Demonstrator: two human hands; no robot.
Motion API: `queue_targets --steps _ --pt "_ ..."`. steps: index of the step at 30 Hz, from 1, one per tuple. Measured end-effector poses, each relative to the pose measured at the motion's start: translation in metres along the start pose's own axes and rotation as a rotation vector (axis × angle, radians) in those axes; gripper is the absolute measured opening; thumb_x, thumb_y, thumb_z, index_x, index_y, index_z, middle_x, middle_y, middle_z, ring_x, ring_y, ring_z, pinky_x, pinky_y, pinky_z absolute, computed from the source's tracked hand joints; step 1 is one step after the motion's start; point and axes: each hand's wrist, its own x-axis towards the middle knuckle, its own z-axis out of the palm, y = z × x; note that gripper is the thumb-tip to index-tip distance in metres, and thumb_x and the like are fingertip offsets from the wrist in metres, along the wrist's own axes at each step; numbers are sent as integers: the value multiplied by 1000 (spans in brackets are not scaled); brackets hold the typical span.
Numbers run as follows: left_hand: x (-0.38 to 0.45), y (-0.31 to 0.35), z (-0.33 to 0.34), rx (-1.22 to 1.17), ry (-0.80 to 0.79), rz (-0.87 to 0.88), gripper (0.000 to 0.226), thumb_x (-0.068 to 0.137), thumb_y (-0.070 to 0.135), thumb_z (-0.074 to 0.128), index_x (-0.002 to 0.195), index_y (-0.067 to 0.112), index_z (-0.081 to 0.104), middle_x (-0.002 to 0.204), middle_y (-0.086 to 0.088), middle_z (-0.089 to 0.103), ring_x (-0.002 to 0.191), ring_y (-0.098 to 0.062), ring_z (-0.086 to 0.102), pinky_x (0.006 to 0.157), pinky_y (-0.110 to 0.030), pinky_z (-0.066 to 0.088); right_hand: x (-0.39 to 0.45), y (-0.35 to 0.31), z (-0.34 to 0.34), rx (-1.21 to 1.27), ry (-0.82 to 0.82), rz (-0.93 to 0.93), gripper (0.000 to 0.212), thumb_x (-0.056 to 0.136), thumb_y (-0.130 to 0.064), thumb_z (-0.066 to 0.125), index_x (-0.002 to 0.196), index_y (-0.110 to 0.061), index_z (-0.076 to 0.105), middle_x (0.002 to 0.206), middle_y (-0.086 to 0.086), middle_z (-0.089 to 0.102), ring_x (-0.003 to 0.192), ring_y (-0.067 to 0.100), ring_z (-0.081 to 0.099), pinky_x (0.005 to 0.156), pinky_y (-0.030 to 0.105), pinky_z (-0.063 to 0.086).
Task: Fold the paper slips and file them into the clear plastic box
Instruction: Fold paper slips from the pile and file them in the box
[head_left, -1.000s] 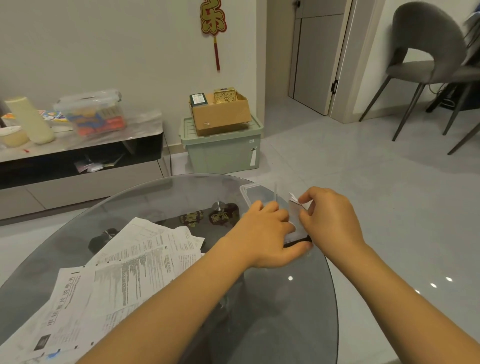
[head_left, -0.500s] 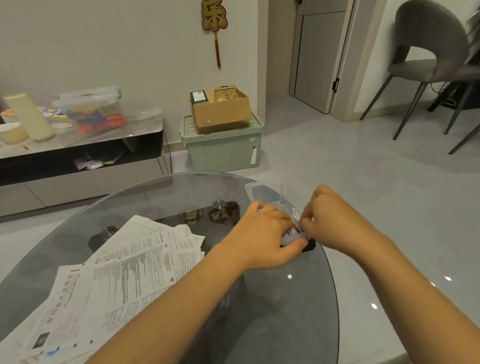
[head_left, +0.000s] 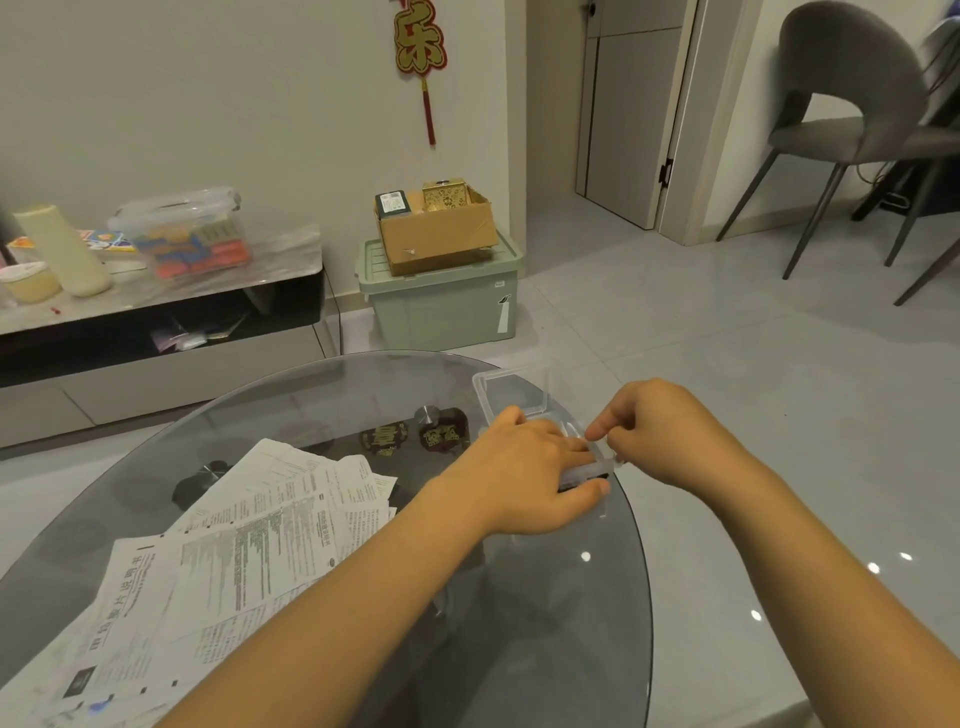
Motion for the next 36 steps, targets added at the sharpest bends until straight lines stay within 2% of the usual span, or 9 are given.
queue_targets --steps 3,5,8,11,16,19,23,28,36 --pt "2 -2 0 11 -49 -43 76 81 66 8 134 31 49 127 4 59 118 -8 40 97 -33 25 0 3 0 27 7 -1 30 84 1 49 89 -17 72 67 -8 57 55 5 46 44 9 32" --pt "-1 -1 -3 -49 -44 -77 69 84 63 16 134 30 50 130 5 57 121 -7 36 99 -32 23 -1 4 1 57 3 -12 32 85 0 47 93 -17 73 87 -2 66 68 8 52 56 15 38" --pt "-10 1 -8 -107 42 -106 62 87 58 22 132 29 53 139 11 49 128 -6 32 104 -31 18 -3 2 3 52 -18 -44 37 88 -2 43 106 -21 69 115 4 64 84 13 55 69 21 42" --pt "-21 2 -11 -133 169 -171 61 88 57 21 134 30 49 143 14 44 132 -4 29 107 -31 12 -7 0 5 54 16 -94 34 91 -6 45 109 -23 68 123 4 59 94 19 60 77 24 47" --pt "-61 15 -10 -110 351 -273 58 89 55 24 132 30 52 144 14 42 132 -5 29 105 -27 11 -18 -14 16 71 115 -197 29 90 -14 48 106 -27 68 123 1 56 117 20 48 99 32 41" --pt "-91 23 -7 -82 385 -333 61 86 56 23 132 29 53 143 14 43 131 -4 29 103 -23 10 -33 -28 24 135 108 -278 29 89 -13 49 107 -25 68 121 -1 57 117 15 47 94 22 35" --pt "-136 29 3 -87 358 -455 53 89 50 29 135 32 49 145 16 39 133 -3 27 109 -30 11 -56 -49 43 141 60 -398 29 91 -10 48 107 -21 69 115 -4 62 115 11 48 89 17 33" --pt "-177 29 23 -132 306 -656 42 97 41 37 138 33 41 149 14 33 137 -7 26 114 -33 8 -74 -66 81 105 -37 -457 31 88 -8 48 105 -20 71 109 -4 67 110 14 54 95 32 45" --pt "-212 -2 61 -145 232 -838 71 90 55 44 148 26 16 157 3 16 143 -16 15 117 -37 11 -74 -79 115 -14 -117 -514 30 91 -14 47 110 -21 68 113 -7 64 102 7 52 84 28 48"
